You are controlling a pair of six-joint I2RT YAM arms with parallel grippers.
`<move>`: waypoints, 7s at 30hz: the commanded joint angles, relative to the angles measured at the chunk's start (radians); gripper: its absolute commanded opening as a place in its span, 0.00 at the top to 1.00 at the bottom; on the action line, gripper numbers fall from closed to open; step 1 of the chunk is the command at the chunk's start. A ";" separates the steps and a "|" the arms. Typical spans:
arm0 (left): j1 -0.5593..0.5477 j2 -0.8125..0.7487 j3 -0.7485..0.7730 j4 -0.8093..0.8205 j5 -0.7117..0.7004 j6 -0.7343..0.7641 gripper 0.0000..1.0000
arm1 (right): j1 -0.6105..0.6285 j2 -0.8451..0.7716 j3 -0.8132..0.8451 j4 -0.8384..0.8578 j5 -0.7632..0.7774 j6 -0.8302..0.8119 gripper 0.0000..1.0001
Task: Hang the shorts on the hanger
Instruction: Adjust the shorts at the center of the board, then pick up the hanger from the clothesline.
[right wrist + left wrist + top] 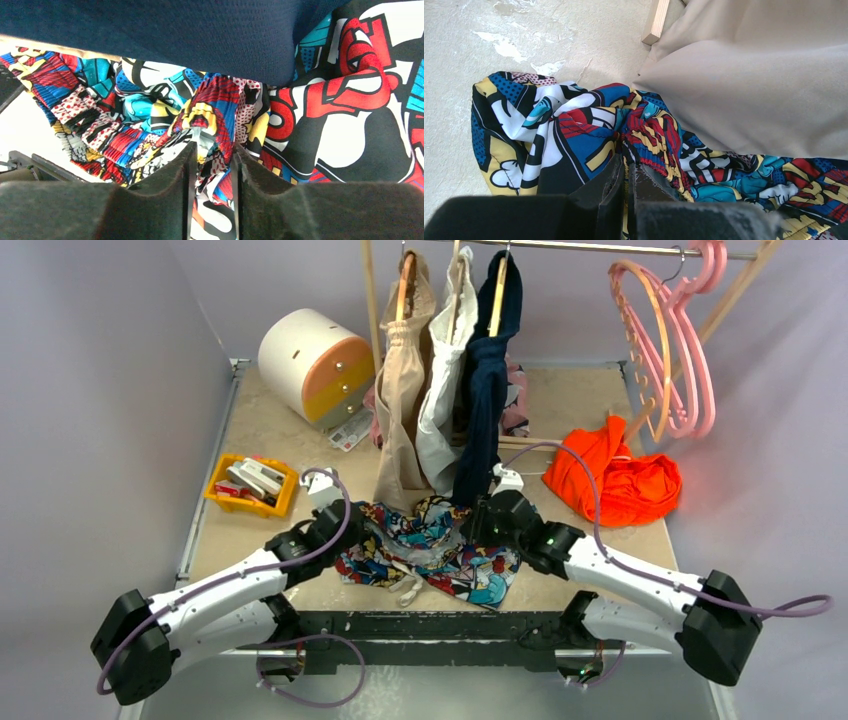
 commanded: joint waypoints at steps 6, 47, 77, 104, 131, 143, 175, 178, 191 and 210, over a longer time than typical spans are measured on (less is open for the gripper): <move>0.005 -0.075 0.086 -0.095 -0.042 -0.007 1.00 | -0.004 -0.037 0.091 -0.105 0.091 -0.006 1.00; 0.005 -0.309 0.768 -0.248 0.173 0.224 1.00 | -0.004 -0.214 0.787 -0.310 0.144 -0.448 1.00; 0.005 -0.326 0.601 -0.293 0.109 0.185 1.00 | -0.004 -0.216 0.518 -0.212 0.071 -0.404 1.00; 0.006 -0.191 -0.049 -0.052 -0.016 -0.064 1.00 | -0.006 0.015 -0.010 0.126 0.064 -0.080 1.00; 0.005 -0.307 0.229 -0.381 0.044 0.045 0.34 | -0.006 -0.247 0.247 -0.207 0.020 -0.316 0.32; 0.005 -0.349 0.460 -0.418 -0.100 0.262 0.30 | -0.006 -0.232 0.551 -0.186 0.121 -0.598 0.36; 0.005 -0.237 0.394 -0.114 -0.281 0.593 0.34 | -0.396 0.223 1.429 -0.410 0.222 -0.536 0.36; 0.005 -0.258 0.358 -0.098 -0.280 0.598 0.33 | -0.398 0.217 1.471 -0.494 0.299 -0.560 0.35; 0.005 -0.211 0.359 -0.136 -0.235 0.572 0.36 | -0.549 0.201 1.415 -0.535 0.467 -0.577 0.28; 0.005 -0.216 0.363 -0.141 -0.219 0.568 0.37 | -0.699 0.149 1.224 -0.478 0.415 -0.570 0.20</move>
